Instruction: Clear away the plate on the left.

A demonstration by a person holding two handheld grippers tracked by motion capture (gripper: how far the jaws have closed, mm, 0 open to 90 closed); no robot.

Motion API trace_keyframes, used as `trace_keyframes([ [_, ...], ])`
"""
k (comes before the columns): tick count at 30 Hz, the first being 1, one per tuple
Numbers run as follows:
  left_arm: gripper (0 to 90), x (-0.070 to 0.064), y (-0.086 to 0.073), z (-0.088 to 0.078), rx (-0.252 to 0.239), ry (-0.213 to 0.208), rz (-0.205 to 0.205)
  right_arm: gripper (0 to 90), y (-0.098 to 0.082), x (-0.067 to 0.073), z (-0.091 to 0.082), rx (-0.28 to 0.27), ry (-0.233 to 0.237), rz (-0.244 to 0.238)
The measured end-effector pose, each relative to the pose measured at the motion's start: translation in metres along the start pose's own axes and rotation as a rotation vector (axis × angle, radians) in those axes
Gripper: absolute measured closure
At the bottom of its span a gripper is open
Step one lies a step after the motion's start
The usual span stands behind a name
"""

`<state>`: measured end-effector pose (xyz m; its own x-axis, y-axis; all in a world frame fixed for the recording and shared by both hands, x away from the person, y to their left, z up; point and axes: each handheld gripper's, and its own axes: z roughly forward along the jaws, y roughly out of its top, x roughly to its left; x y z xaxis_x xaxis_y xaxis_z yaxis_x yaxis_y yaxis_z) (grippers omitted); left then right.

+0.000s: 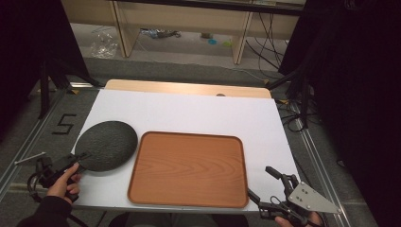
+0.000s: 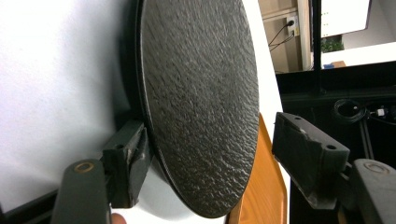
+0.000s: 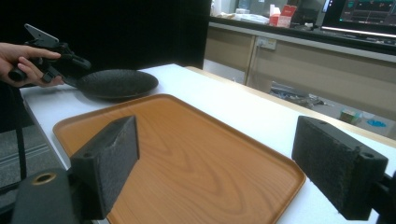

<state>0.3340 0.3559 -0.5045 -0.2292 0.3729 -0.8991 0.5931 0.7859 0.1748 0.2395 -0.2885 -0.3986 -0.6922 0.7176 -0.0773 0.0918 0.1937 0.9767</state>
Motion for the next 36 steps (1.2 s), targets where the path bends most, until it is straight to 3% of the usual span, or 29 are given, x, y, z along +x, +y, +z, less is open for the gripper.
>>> trace_keyframes([
  [2, 30.2, 0.0, 0.0, 0.002, 0.006, -0.003, 0.004, 15.9, 0.0, -0.001, 0.0, -0.01, -0.008, -0.023],
  [5, 31.2, 0.001, -0.001, 0.005, 0.018, 0.009, 0.014, 16.0, 0.0, 0.0, 0.0, 0.004, -0.002, -0.002],
  [6, 31.8, 0.001, -0.001, 0.006, 0.022, 0.008, 0.015, 16.0, 0.0, -0.001, 0.001, -0.017, -0.002, -0.02],
  [10, 34.9, 0.002, -0.001, 0.01, 0.026, 0.026, 0.026, 16.1, 0.0, -0.001, 0.0, 0.004, -0.005, -0.024],
  [15, 39.9, 0.005, -0.002, 0.016, 0.05, 0.016, -0.017, 16.1, 0.001, 0.0, -0.001, 0.015, -0.002, -0.029],
  [18, 40.8, 0.006, -0.003, 0.017, 0.037, 0.014, -0.027, 16.3, 0.001, 0.001, 0.0, 0.009, 0.004, -0.013],
  [21, 43.1, 0.008, -0.004, 0.017, 0.031, 0.012, -0.04, 16.3, 0.001, 0.0, 0.0, 0.001, -0.002, -0.035],
  [30, 60.7, 0.014, -0.007, 0.017, -0.003, 0.022, -0.092, 16.8, 0.002, 0.001, 0.001, -0.001, 0.007, -0.035],
  [36, 77.2, 0.016, -0.007, 0.017, -0.006, 0.063, -0.077, 17.1, 0.002, 0.001, 0.001, -0.004, 0.01, -0.041],
])
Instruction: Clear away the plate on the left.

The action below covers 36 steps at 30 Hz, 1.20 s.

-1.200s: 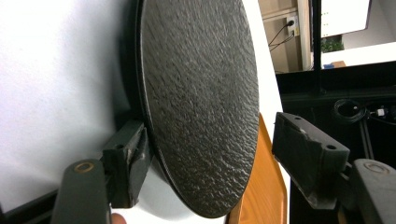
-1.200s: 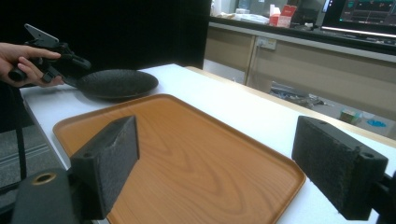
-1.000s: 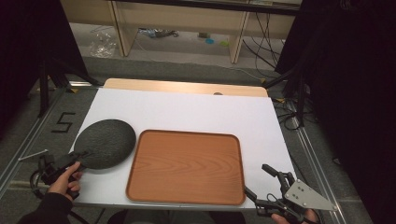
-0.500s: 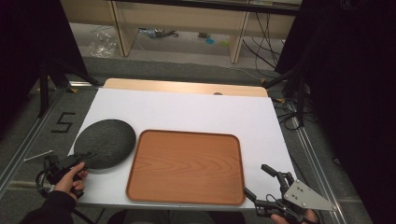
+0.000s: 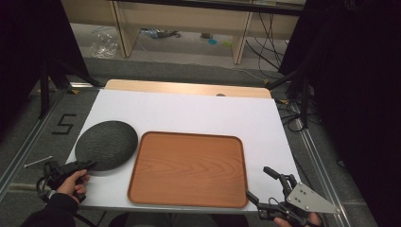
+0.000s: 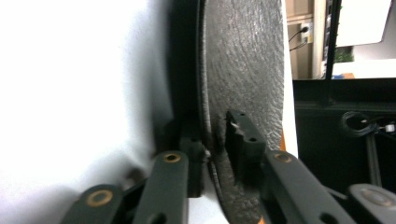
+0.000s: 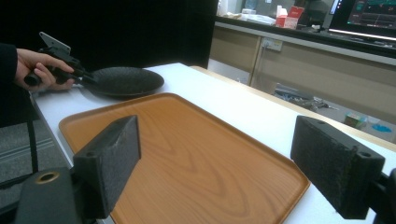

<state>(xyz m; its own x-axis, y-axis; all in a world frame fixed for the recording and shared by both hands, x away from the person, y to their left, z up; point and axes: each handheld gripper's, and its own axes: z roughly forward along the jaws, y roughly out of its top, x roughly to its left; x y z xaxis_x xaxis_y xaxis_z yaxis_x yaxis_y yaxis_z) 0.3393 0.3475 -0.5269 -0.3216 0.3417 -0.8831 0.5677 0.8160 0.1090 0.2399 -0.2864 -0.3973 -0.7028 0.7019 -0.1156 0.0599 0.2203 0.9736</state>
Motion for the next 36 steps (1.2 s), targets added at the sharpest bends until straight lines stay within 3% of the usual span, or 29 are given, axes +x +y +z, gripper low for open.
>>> trace_keyframes([
  [4, 81.2, 0.001, 0.001, -0.002, -0.015, -0.047, -0.014, 17.1, 0.0, 0.0, 0.0, 0.001, 0.001, -0.007],
  [6, 82.1, 0.0, 0.001, -0.002, -0.015, -0.047, 0.0, 17.2, 0.0, 0.0, 0.0, 0.005, 0.008, -0.007],
  [11, 84.0, -0.001, 0.003, -0.005, -0.023, -0.069, -0.022, 17.3, 0.0, 0.001, 0.0, 0.005, 0.006, -0.006],
  [13, 85.2, -0.002, 0.004, -0.007, -0.005, -0.046, -0.014, 17.3, 0.0, 0.0, 0.0, 0.008, 0.008, -0.008],
  [17, 85.3, -0.002, 0.004, -0.006, -0.016, -0.05, -0.043, 17.4, 0.001, 0.001, 0.0, 0.004, 0.01, -0.007],
  [18, 85.3, 0.0, 0.004, -0.005, -0.015, -0.067, -0.04, 17.4, 0.0, 0.001, 0.0, 0.005, 0.007, -0.006],
  [23, 85.6, -0.005, 0.005, -0.006, -0.032, -0.044, -0.021, 17.4, 0.0, 0.001, 0.0, 0.004, 0.01, -0.006],
  [27, 85.7, -0.004, 0.005, -0.007, -0.03, -0.04, -0.05, 17.4, 0.001, 0.0, 0.0, 0.003, 0.012, -0.009],
  [29, 85.6, -0.006, 0.005, -0.009, -0.045, -0.036, -0.04, 17.4, 0.001, 0.001, 0.0, 0.004, 0.012, -0.006],
  [33, 85.6, -0.006, 0.007, -0.012, -0.059, -0.059, -0.052, 17.4, 0.001, 0.0, 0.0, 0.004, 0.014, -0.01],
  [36, 85.6, -0.007, 0.008, -0.015, -0.069, -0.103, -0.067, 17.4, 0.0, 0.001, 0.0, 0.004, 0.012, -0.006],
])
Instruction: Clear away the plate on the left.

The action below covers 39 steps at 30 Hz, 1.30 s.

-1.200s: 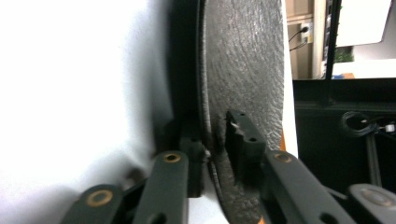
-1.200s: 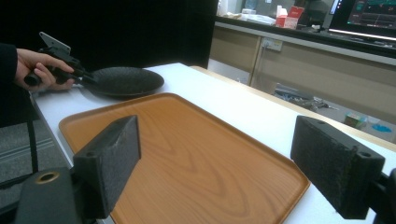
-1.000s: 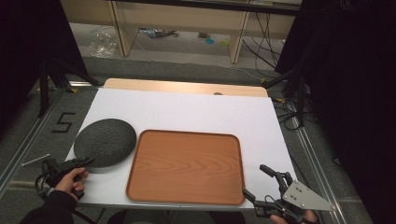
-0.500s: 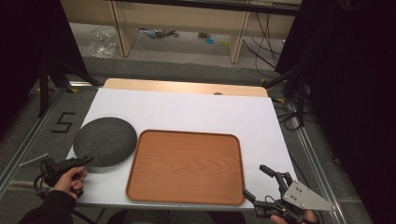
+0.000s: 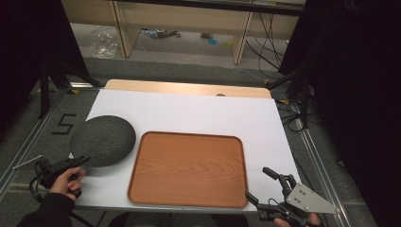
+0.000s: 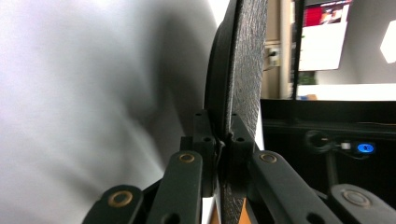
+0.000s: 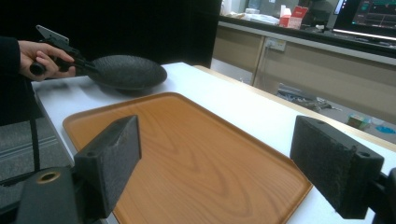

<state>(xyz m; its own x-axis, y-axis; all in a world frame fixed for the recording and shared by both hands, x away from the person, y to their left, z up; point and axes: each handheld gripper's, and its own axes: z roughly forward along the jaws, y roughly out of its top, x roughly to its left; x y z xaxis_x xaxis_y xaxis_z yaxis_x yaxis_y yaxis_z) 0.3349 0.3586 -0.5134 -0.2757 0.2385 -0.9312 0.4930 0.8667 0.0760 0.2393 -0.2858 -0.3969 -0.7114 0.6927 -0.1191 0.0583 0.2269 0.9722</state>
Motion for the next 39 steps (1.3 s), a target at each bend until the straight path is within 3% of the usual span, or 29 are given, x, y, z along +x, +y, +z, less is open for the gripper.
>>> trace_keyframes([
  [6, 85.5, -0.008, -0.002, -0.004, 0.021, -0.059, -0.009, 17.4, 0.0, 0.0, 0.0, 0.002, 0.001, 0.002],
  [7, 85.4, -0.01, -0.003, -0.004, 0.012, -0.09, -0.026, 17.4, 0.0, 0.0, 0.0, 0.0, 0.001, 0.002],
  [15, 85.4, -0.021, -0.016, 0.001, 0.07, -0.143, -0.001, 17.3, 0.0, 0.0, 0.0, 0.002, 0.002, 0.002],
  [23, 85.3, -0.03, -0.033, 0.008, 0.147, -0.16, 0.039, 17.2, 0.0, 0.0, 0.0, 0.001, -0.001, 0.001],
  [28, 85.5, -0.036, -0.043, 0.014, 0.166, -0.174, 0.049, 17.2, 0.0, 0.0, 0.0, 0.003, -0.001, 0.002],
  [39, 85.3, -0.047, -0.067, 0.028, 0.269, -0.163, 0.095, 17.0, -0.001, -0.001, 0.0, 0.008, 0.001, 0.001],
])
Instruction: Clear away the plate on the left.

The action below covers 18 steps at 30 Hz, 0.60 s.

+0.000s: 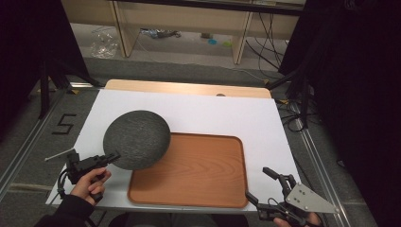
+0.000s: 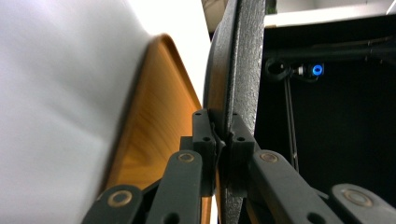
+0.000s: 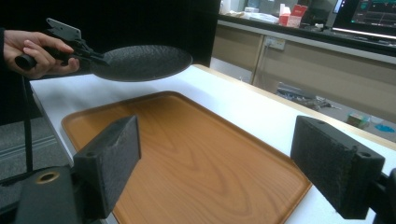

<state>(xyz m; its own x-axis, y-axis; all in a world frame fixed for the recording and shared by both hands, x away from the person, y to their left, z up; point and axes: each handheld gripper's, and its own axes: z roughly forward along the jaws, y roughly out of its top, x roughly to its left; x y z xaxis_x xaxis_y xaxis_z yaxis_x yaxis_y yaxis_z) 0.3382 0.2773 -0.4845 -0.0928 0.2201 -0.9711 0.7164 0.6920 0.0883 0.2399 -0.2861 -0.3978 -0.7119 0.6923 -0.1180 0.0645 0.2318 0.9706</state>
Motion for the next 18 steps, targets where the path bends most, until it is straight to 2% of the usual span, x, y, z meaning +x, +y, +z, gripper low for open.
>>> trace_keyframes([
  [3, 85.3, -0.003, -0.007, 0.008, 0.028, -0.005, 0.007, 17.1, 0.0, 0.0, 0.0, -0.006, -0.003, -0.005],
  [5, 85.2, -0.005, -0.011, 0.013, 0.046, -0.01, 0.015, 17.0, -0.001, 0.001, 0.001, -0.002, 0.013, 0.019],
  [6, 85.3, -0.006, -0.014, 0.015, 0.053, -0.009, 0.014, 16.9, 0.0, 0.0, 0.001, -0.018, 0.007, 0.007],
  [7, 85.2, -0.007, -0.016, 0.017, 0.068, -0.011, 0.017, 16.9, 0.0, 0.0, 0.0, -0.003, 0.0, -0.003],
  [11, 85.1, -0.01, -0.02, 0.025, 0.116, -0.024, 0.036, 16.8, -0.001, 0.0, 0.001, -0.021, 0.004, 0.001],
  [13, 85.3, -0.011, -0.025, 0.029, 0.135, -0.025, 0.046, 16.7, 0.0, -0.001, 0.0, -0.007, 0.01, 0.0],
  [18, 85.2, -0.015, -0.034, 0.039, 0.18, 0.003, 0.048, 16.7, 0.0, -0.001, 0.0, -0.004, 0.004, -0.004],
])
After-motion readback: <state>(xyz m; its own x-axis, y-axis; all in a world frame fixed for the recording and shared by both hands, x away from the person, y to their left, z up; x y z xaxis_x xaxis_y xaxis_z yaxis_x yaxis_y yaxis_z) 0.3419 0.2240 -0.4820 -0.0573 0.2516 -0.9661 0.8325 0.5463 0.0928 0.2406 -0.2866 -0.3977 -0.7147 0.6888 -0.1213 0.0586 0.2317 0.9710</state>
